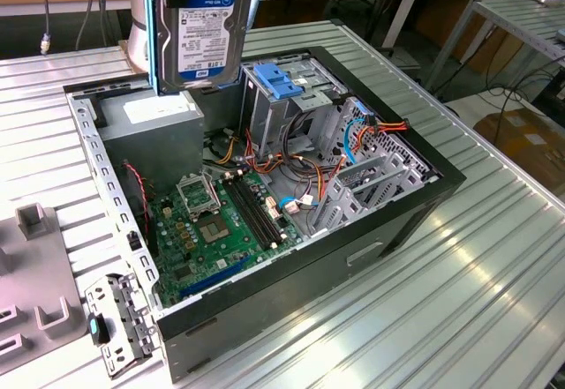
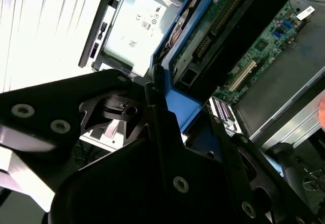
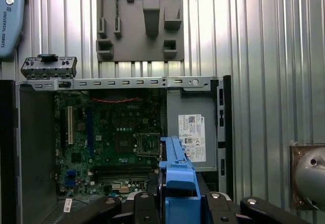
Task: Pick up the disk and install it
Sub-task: 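Insert the disk into the insertion slot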
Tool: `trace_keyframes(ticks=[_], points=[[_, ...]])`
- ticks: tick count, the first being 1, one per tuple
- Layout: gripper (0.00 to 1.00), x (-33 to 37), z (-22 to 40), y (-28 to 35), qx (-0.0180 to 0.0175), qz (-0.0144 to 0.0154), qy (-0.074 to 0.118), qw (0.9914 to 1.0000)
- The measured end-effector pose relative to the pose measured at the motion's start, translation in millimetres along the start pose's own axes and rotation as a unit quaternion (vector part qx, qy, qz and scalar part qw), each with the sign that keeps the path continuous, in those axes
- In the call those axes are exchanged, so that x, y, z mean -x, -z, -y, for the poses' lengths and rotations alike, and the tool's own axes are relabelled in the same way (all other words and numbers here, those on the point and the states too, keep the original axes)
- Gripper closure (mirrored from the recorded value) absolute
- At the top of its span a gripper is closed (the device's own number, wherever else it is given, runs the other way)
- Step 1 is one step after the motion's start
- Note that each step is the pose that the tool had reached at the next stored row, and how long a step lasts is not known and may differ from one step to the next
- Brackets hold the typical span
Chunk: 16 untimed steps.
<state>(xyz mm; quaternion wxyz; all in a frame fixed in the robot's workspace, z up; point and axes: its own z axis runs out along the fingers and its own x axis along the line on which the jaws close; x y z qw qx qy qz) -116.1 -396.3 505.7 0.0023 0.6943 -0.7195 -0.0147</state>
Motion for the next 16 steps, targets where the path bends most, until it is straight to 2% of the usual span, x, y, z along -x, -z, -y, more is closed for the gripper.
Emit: trace_keyframes(ticks=[10, 16], points=[[0.63, -18.6, 0.7, -0.1, 0.0000, 0.0000, 0.000, 1.00000], [0.63, -25.9, 0.9, -0.1, 0.0000, 0.0001, 0.000, 1.00000]])
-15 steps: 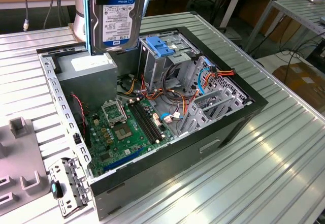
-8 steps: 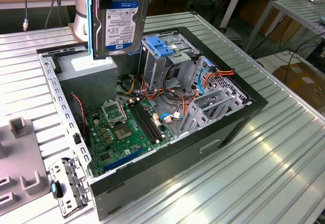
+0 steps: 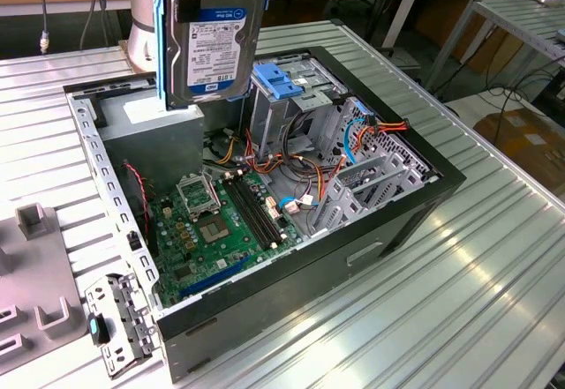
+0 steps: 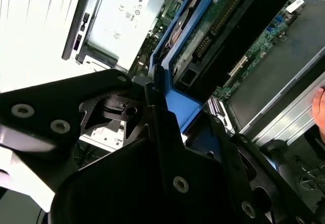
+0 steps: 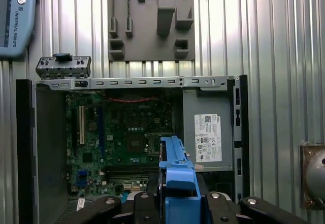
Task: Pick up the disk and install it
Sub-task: 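Insert the disk into the insertion slot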
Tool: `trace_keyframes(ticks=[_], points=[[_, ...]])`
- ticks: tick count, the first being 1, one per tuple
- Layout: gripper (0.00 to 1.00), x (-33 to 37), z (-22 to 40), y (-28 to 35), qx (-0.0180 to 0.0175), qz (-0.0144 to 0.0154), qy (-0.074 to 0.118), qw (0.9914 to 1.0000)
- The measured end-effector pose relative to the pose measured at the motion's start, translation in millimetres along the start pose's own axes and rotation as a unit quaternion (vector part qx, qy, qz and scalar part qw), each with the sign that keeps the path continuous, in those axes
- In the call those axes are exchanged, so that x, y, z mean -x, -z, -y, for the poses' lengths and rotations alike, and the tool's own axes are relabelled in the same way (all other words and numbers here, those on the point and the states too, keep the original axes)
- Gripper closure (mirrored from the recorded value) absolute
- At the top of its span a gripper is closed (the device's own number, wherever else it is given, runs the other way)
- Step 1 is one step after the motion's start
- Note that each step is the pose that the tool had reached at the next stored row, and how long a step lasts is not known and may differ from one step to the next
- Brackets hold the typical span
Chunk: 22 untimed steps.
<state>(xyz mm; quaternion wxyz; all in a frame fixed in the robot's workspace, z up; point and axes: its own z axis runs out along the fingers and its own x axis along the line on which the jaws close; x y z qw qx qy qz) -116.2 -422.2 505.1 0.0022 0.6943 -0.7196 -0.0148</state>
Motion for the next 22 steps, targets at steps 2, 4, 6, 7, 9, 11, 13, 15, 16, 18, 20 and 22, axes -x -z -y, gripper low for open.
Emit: trace_keyframes(ticks=[2, 4, 6, 7, 9, 11, 13, 15, 16, 18, 20, 22], points=[[0.63, -2.9, 0.1, 0.0, 0.0000, 0.0000, 0.000, 1.00000], [0.63, -5.4, 0.2, 0.0, 0.0000, 0.0000, 0.000, 1.00000], [0.63, -8.3, 0.3, 0.0, 0.0000, 0.0000, 0.000, 1.00000], [0.63, -9.3, 0.4, 0.0, 0.0000, 0.0000, 0.000, 1.00000], [0.63, -11.4, 0.4, 0.0, 0.0000, -0.0001, 0.000, 1.00000], [0.63, -13.7, 0.5, 0.0, 0.0000, 0.0000, 0.000, 1.00000], [0.63, -16.2, 0.6, 0.0, 0.0000, 0.0000, 0.000, 1.00000], [0.63, -18.7, 0.7, 0.0, 0.0000, 0.0000, 0.000, 1.00000], [0.63, -19.8, 0.7, 0.0, 0.0000, 0.0000, 0.000, 1.00000], [0.63, -22.6, 0.8, 0.0, 0.0000, 0.0000, 0.000, 1.00000], [0.63, -24.4, 0.9, 0.1, 0.0000, -0.0001, 0.000, 1.00000], [0.63, -26.7, 1.0, 0.0, 0.0000, -0.0001, 0.000, 1.00000]])
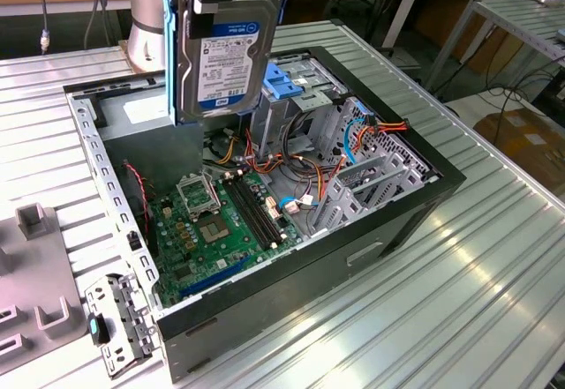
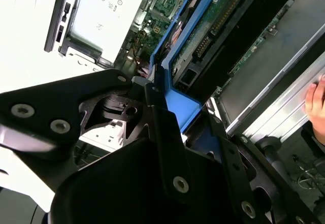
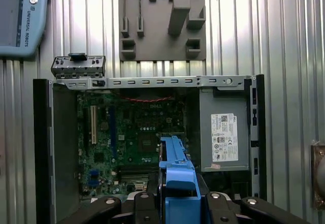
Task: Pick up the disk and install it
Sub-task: 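Insert the disk into the insertion slot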
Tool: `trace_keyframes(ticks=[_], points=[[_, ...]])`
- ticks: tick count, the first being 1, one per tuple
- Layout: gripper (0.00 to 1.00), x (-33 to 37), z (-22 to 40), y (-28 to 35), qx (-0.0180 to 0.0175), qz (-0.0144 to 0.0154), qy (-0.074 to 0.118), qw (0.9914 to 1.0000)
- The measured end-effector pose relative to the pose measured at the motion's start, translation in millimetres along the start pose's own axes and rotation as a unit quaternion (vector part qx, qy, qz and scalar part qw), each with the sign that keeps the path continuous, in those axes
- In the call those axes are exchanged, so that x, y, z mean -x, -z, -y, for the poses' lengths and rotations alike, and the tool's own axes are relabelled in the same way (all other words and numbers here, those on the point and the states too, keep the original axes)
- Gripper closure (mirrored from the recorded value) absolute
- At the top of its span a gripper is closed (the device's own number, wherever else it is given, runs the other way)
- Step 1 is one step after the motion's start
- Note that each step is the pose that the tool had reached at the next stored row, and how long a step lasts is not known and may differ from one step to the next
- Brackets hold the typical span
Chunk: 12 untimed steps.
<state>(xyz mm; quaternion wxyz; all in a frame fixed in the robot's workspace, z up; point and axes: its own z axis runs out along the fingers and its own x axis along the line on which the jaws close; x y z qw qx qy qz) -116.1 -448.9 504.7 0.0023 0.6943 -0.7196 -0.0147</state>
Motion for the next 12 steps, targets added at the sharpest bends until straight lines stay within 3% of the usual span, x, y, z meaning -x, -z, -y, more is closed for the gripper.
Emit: trace_keyframes(ticks=[12], points=[[0.63, -15.5, 0.8, 0.1, 0.0000, 0.0000, 0.000, 1.00000]])
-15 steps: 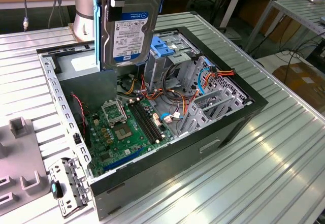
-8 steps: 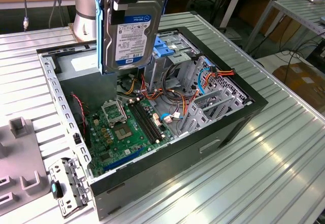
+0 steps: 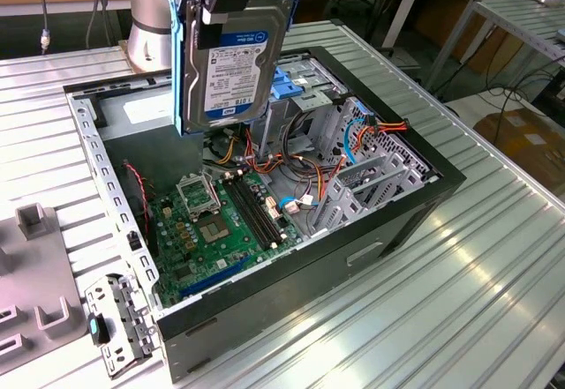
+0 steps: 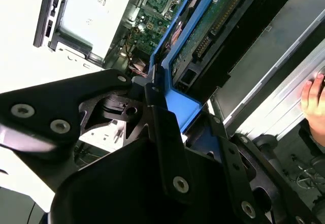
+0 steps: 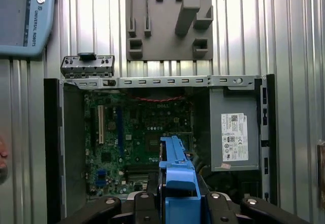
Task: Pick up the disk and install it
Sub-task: 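Insert the disk into the insertion slot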
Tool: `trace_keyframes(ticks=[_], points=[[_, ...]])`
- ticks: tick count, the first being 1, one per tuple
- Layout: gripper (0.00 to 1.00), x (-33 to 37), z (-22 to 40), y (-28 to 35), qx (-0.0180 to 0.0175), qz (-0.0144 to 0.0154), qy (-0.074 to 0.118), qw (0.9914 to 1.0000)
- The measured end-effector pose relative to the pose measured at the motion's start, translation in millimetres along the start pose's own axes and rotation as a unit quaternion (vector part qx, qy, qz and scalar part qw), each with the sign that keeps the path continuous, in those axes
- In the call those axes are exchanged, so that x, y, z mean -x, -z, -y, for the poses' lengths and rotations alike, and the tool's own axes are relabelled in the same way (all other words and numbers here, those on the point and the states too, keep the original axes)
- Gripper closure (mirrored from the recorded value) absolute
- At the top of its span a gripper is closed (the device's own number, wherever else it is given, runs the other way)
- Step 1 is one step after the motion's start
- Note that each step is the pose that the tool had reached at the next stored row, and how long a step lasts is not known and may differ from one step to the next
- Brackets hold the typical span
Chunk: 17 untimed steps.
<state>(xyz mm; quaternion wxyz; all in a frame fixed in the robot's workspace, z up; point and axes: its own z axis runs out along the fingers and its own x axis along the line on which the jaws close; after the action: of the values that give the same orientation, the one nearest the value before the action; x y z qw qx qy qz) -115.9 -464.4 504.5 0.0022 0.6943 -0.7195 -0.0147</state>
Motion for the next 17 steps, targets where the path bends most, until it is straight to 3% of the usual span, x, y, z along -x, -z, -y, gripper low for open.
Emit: trace_keyframes(ticks=[6, 11, 13, 17], points=[[0.63, -7.1, 0.7, 0.1, -0.0001, -0.0004, 0.000, 1.00000], [0.63, -13.4, 3.0, -0.3, -0.0002, -0.0039, 0.000, 0.99999], [0.63, -15.6, 9.1, -0.9, -0.0003, -0.0041, 0.000, 0.99999], [0.63, -16.8, 29.0, -3.4, -0.0003, -0.0055, 0.000, 0.99998]])
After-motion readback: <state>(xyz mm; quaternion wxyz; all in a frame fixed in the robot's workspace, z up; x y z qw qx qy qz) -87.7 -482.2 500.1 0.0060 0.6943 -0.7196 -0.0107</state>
